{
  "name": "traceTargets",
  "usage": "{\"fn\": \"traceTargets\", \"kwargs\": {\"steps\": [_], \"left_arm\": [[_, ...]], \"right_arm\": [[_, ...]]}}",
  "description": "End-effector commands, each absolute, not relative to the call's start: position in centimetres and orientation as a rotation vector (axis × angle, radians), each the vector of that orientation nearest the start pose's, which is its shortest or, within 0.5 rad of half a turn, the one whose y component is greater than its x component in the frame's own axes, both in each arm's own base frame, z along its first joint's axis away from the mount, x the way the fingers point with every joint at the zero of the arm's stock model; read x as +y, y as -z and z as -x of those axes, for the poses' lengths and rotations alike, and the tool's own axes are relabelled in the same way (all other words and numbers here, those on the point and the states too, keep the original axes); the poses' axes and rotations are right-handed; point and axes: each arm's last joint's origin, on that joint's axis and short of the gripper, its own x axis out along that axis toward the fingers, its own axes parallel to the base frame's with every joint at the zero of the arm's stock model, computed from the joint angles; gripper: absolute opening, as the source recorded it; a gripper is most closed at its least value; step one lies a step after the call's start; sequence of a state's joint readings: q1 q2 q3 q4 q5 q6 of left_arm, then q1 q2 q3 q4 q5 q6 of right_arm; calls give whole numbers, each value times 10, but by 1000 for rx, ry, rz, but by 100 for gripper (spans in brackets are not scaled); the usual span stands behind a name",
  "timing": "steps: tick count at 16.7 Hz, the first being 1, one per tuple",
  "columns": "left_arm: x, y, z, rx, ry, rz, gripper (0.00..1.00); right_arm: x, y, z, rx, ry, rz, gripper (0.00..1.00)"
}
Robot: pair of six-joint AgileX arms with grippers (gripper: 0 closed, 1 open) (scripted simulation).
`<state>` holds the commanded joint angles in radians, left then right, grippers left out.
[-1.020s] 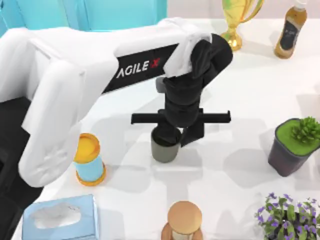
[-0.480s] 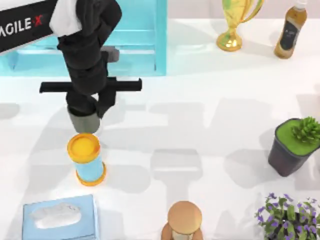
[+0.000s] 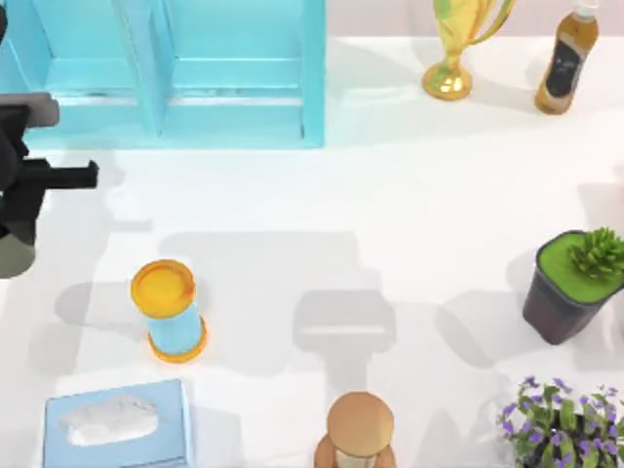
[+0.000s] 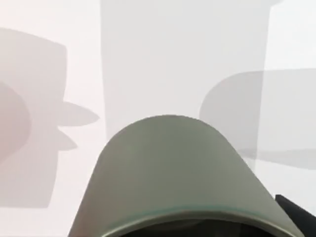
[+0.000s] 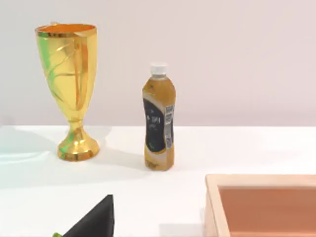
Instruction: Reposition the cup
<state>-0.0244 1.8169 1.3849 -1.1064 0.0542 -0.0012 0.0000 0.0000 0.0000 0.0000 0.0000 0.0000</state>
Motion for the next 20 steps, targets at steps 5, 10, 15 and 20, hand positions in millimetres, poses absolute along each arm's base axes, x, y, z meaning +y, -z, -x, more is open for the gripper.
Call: {"fn": "traceTargets", "kwargs": {"steps": [5,10,15,20], "left_arm": [[-8,-207,-341,1542,59,21,0],[-3,-171,-344,1527,58,26,0],[0,-144,-342,1538,58,27,0],[0,-144,-342,1538,58,27,23]], "right_arm": [[-1,-160,-106,0,0,0,100],[-1,-160,-106,0,0,0,100],[-1,-160,-106,0,0,0,100],[-1,-160,-106,0,0,0,100]]}}
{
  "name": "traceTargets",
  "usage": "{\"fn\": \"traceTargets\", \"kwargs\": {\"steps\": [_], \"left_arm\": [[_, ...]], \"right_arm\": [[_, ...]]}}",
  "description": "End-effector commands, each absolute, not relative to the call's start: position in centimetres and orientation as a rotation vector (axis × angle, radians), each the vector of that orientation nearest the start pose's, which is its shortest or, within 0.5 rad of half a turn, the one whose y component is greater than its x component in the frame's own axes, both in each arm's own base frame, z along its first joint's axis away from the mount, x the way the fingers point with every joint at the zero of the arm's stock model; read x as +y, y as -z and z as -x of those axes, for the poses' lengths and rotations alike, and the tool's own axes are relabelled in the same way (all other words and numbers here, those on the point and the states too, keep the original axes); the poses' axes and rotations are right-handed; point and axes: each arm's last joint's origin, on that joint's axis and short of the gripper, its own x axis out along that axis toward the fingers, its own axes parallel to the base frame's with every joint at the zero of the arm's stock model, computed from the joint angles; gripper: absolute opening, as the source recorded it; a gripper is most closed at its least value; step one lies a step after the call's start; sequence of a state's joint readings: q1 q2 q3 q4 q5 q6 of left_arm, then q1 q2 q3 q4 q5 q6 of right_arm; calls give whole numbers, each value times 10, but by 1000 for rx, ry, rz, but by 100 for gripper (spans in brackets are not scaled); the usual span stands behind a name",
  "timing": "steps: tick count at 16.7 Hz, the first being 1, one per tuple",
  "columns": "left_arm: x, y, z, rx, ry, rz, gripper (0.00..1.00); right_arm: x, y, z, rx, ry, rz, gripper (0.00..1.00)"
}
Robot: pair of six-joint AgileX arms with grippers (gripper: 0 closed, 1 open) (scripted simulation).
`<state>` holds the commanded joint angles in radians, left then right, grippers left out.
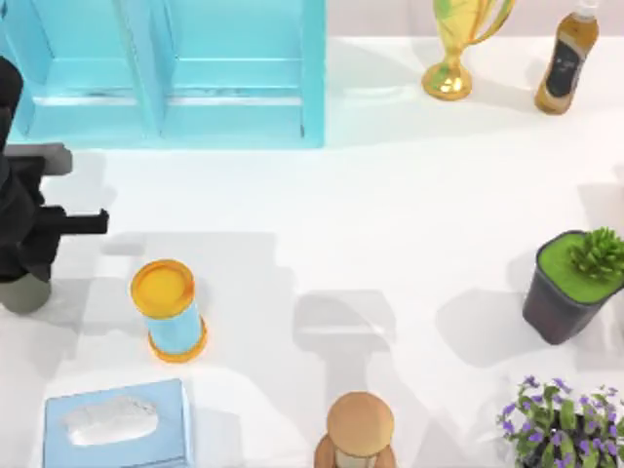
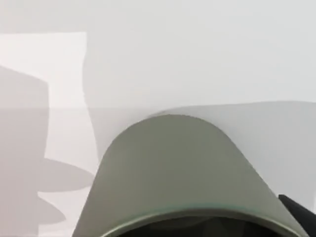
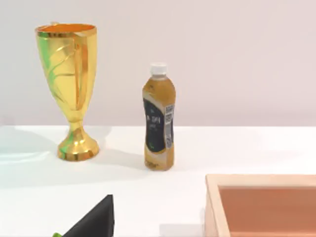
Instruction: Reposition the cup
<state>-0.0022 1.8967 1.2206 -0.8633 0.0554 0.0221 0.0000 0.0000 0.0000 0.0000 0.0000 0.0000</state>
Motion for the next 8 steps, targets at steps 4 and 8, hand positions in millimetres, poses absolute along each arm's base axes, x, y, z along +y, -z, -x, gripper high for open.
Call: {"fn": "traceTargets", "kwargs": {"steps": [4,8], "left_arm": [[0,-144,-342,1538,58,27,53],[0,-144,-342,1538,58,27,83]], "right_arm": [[-1,-160,-106,0,0,0,100],[-1,-160,-106,0,0,0,100]]}}
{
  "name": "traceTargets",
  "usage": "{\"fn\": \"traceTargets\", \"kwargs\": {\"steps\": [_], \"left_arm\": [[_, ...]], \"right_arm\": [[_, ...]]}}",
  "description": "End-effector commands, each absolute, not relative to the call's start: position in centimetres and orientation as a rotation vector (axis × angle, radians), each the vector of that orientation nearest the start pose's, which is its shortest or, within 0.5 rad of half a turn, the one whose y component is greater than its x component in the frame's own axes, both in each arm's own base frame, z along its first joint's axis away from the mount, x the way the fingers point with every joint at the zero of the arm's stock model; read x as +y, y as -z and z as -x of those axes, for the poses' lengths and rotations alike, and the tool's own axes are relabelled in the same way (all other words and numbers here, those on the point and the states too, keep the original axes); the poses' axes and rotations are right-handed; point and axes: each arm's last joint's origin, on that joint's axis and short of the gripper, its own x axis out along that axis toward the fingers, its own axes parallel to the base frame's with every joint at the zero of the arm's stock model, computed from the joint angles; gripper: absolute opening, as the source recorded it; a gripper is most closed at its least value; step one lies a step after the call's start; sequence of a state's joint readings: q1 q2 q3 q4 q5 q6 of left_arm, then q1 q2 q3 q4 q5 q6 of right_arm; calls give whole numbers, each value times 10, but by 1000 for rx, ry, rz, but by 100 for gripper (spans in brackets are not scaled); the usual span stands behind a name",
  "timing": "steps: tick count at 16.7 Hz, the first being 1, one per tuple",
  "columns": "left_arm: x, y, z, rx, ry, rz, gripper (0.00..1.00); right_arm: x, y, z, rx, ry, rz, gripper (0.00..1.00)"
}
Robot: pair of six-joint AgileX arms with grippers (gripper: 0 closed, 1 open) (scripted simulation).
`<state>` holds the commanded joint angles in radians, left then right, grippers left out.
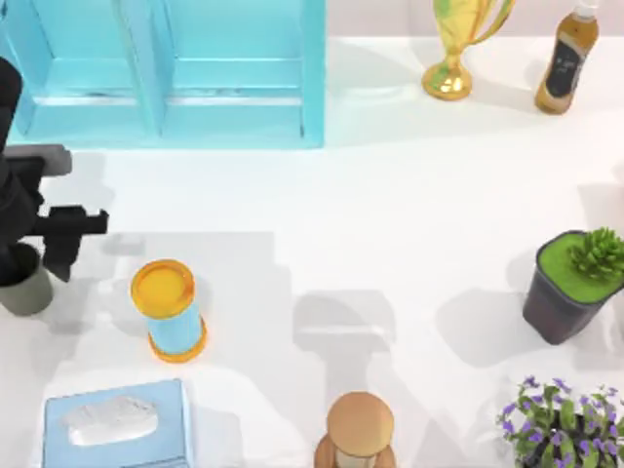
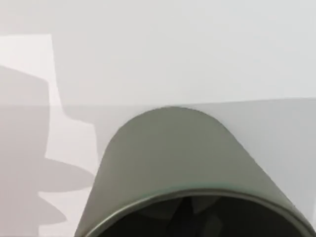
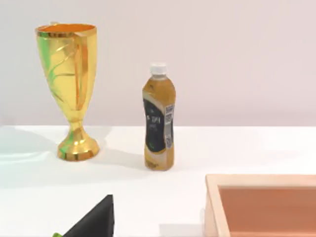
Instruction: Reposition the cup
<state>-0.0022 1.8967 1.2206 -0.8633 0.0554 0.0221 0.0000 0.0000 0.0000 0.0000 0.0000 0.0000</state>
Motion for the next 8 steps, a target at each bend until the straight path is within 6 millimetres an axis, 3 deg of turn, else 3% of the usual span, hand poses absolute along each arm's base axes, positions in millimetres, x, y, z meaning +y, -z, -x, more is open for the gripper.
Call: {"fn": "traceTargets", "kwargs": {"steps": [2,8], "left_arm": [[0,-144,-342,1538,58,27,98],[0,-144,-342,1538,58,27,100]], "right_arm": [[-1,-160,-106,0,0,0,100],[-1,-160,-106,0,0,0,100]]}}
